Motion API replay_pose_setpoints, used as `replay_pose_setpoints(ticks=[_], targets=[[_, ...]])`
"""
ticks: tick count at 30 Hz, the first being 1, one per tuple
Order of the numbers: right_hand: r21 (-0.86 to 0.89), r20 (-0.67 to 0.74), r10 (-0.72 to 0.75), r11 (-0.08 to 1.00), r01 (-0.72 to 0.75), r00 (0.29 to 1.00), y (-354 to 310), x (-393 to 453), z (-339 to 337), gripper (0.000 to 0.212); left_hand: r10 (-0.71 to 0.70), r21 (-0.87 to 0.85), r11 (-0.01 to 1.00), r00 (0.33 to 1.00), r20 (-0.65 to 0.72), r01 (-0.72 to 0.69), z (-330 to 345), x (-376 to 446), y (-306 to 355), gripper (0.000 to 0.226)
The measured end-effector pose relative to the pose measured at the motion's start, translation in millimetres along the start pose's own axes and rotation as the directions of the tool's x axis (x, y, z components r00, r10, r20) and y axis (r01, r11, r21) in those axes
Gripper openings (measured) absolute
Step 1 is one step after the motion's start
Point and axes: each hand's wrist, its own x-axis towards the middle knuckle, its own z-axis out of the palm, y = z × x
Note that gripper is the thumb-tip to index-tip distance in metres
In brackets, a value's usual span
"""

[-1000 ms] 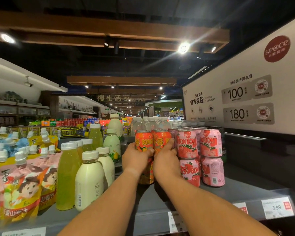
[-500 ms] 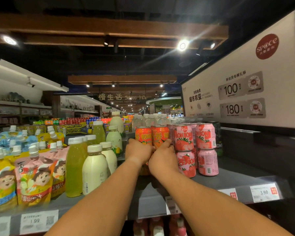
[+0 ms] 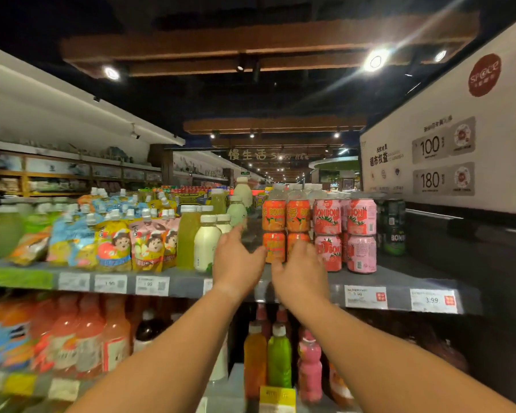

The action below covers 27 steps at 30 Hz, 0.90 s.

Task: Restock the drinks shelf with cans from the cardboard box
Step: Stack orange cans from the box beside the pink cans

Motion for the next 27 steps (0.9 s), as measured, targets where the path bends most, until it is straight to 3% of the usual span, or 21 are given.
replay_pose_setpoints(ticks=[3, 9, 15, 19, 23, 27], targets=[[0.066, 0.106, -0.037, 0.997, 0.030, 0.994, 0, -50, 6, 0.051, -0.055, 0.036, 0.998, 0.995, -0.080, 0.058, -25, -57, -26, 0.058], [0.168, 0.359, -0.063, 0.986, 0.002, 0.931, -16, -180, 54, 0.061, -0.362, 0.140, 0.914, 0.921, -0.142, 0.381, -92, -189, -120, 0.056], [0.233, 0.555, -0.087, 0.971, -0.054, 0.828, -44, -292, 101, 0.062, -0.640, 0.214, 0.697, 0.728, -0.245, 0.684, -161, -306, -208, 0.067], [0.217, 0.689, -0.106, 0.974, -0.064, 0.717, -58, -357, 134, 0.071, -0.738, 0.208, 0.570, 0.607, -0.295, 0.795, -198, -362, -248, 0.066], [0.249, 0.769, -0.161, 0.967, -0.059, 0.618, -76, -412, 160, 0.067, -0.790, 0.187, 0.457, 0.493, -0.364, 0.870, -219, -405, -280, 0.070], [0.272, 0.825, -0.232, 0.962, -0.003, 0.515, -84, -450, 178, 0.075, -0.811, 0.119, 0.385, 0.397, -0.431, 0.915, -221, -434, -301, 0.043]])
